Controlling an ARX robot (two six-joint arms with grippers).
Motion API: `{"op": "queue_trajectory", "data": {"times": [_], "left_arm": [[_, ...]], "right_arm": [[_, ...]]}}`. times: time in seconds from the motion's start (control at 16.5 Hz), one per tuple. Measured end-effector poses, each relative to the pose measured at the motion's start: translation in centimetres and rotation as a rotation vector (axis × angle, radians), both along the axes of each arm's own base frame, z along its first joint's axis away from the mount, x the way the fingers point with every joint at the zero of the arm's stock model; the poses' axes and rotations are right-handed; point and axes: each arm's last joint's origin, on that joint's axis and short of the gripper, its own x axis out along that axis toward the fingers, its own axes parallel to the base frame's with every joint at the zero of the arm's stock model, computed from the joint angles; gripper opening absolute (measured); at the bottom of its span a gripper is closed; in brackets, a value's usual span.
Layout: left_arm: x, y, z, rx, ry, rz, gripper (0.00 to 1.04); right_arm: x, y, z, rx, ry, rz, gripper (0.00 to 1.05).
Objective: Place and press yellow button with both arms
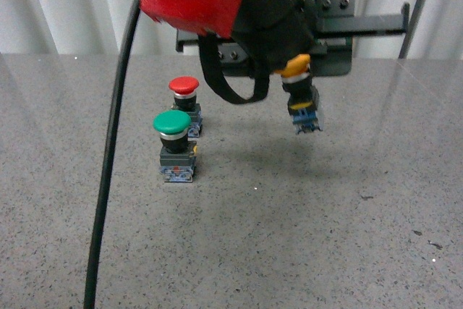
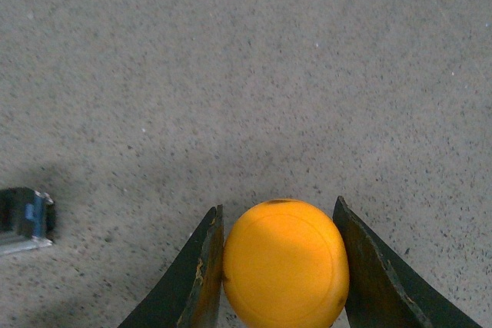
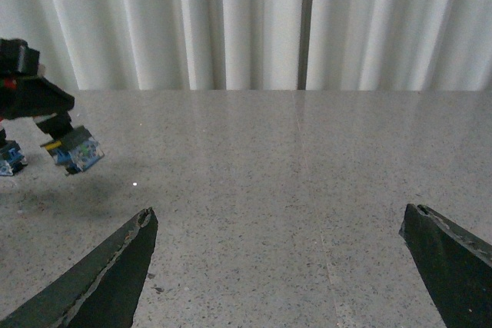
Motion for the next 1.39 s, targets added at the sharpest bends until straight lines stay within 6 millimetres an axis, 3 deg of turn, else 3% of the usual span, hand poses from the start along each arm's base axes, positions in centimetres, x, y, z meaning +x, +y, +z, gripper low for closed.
{"op": "queue_trajectory", "data": {"times": [0.48,0.97,1.33,1.39], "left_arm": [[-0.9,-0.4,-3.0,0.050,0.054,0.066,0.34],[-0.9,-0.6,-3.8,0.037,0.084,0.082,0.37],[-0.1,-0.8,-2.9,0.018,0.058,0.077,1.00],[0.0,-0.7,-2.6,0.015,0.043,0.076,0.98]], "right_arm": [[0.0,0.0,0.0,0.000,0.000,0.000,0.98],[0.0,0.0,0.0,0.000,0.000,0.000,0.98],[0.0,0.0,0.0,0.000,0.000,0.000,0.98],[0.0,0.0,0.0,0.000,0.000,0.000,0.98]]}}
